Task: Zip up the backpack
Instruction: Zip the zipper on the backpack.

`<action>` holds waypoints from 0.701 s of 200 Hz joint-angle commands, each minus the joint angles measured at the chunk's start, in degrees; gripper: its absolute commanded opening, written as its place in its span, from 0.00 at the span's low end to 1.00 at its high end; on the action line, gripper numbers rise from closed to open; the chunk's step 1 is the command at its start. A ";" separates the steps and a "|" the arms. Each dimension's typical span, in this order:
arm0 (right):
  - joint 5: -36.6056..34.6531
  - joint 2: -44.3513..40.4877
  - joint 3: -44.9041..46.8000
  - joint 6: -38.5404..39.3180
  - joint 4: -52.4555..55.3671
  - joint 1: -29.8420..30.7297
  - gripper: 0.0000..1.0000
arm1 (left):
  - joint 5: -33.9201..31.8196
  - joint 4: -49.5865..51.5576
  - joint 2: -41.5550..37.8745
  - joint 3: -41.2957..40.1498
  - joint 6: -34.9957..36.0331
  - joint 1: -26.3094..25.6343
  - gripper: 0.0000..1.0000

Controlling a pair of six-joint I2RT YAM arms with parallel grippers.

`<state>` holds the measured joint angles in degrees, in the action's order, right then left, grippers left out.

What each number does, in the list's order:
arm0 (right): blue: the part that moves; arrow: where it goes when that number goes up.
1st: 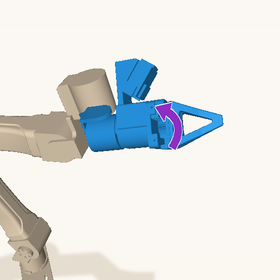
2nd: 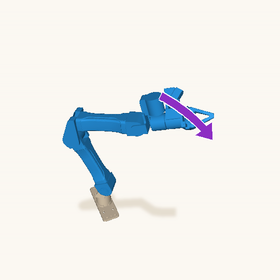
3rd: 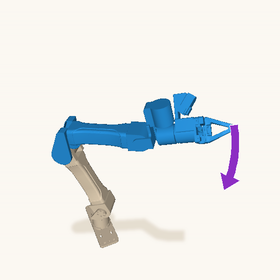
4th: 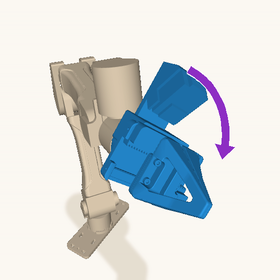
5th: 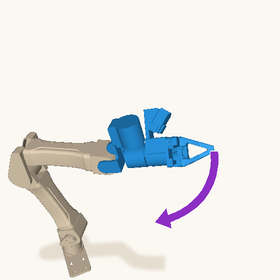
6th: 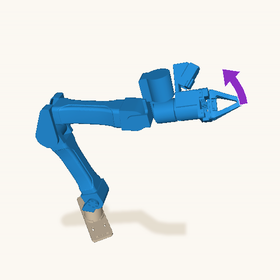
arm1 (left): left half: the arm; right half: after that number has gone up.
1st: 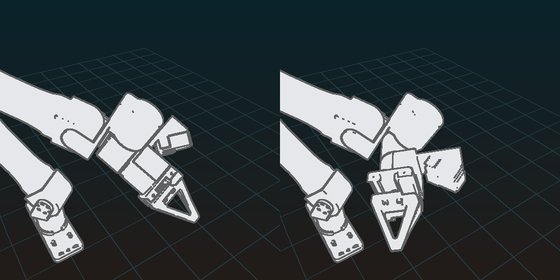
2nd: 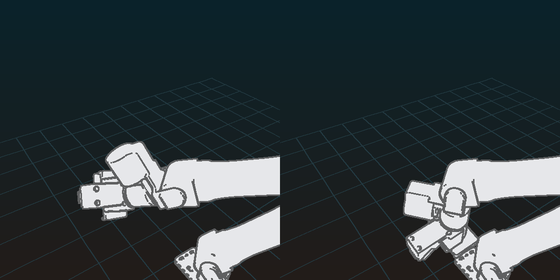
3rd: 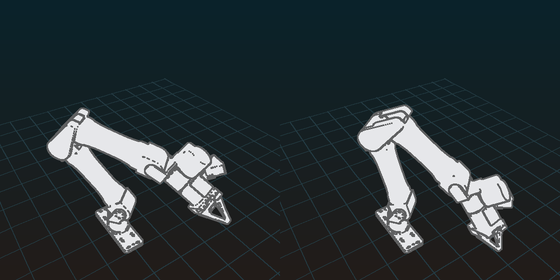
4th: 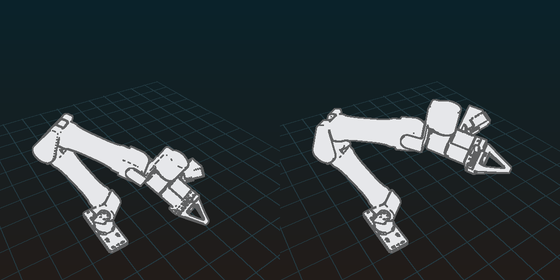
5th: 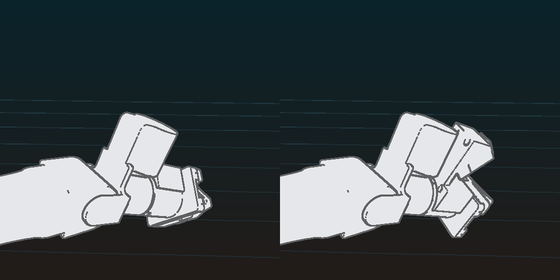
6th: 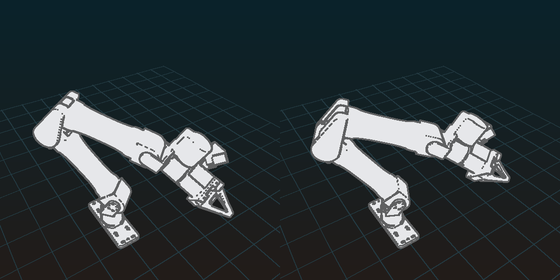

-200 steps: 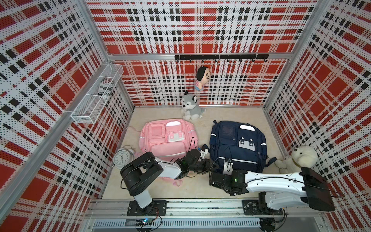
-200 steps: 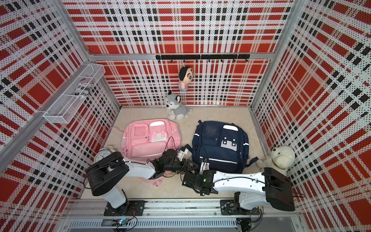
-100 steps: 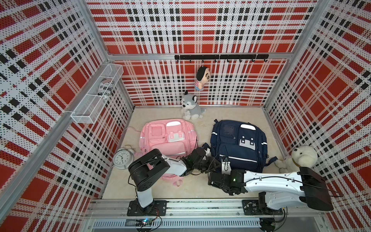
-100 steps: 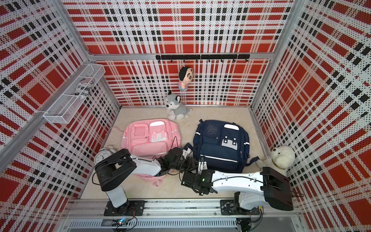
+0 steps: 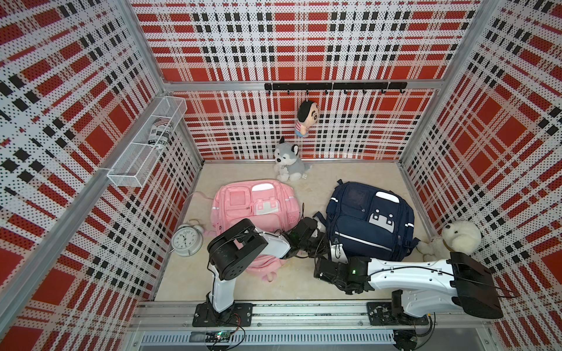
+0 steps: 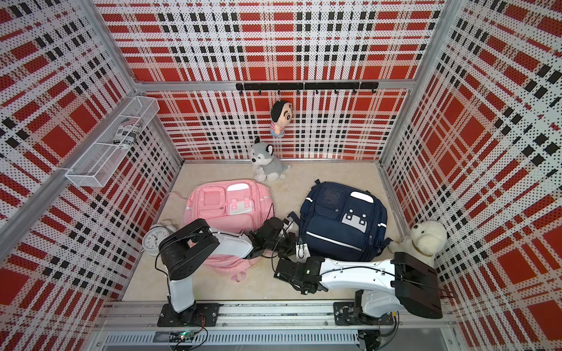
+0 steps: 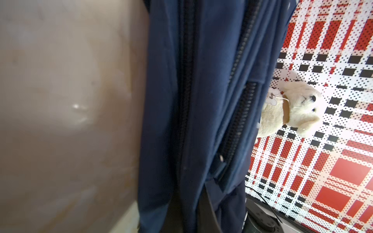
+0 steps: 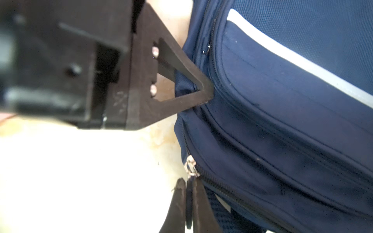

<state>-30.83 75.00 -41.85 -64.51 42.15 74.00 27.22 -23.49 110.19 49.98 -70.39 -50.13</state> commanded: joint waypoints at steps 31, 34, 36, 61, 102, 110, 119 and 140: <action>2.70 -5.39 -1.13 2.76 -2.63 -1.94 0.00 | -5.61 9.63 0.45 8.33 8.13 5.32 0.00; 2.98 -5.38 -1.19 2.95 -2.85 -2.07 0.00 | -5.54 9.87 0.45 8.55 8.30 5.45 0.00; 3.26 -5.35 -1.21 3.11 -3.04 -2.27 0.00 | -5.56 10.04 0.42 8.62 8.46 5.60 0.00; 5.61 -4.69 -2.08 3.83 -1.80 -4.49 0.00 | -6.47 13.10 0.43 10.07 11.07 8.03 0.00; 7.83 -8.51 0.57 1.91 4.89 -6.18 0.00 | -6.39 17.03 1.12 14.77 15.51 14.72 0.00; 8.24 -9.42 1.51 1.10 6.33 -6.23 0.00 | -6.31 18.39 1.78 16.72 16.68 15.67 0.00; 8.45 -10.44 2.51 -0.04 8.00 -6.23 0.00 | -6.50 20.62 2.71 19.34 18.17 16.57 0.00; 8.29 -12.69 4.45 -1.63 10.27 -6.52 0.00 | -6.51 25.92 5.59 25.46 21.90 18.44 0.00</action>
<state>-26.98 65.47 -39.79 -63.57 42.83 66.87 30.35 2.46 112.62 67.96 -54.65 -36.77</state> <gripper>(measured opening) 0.082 0.099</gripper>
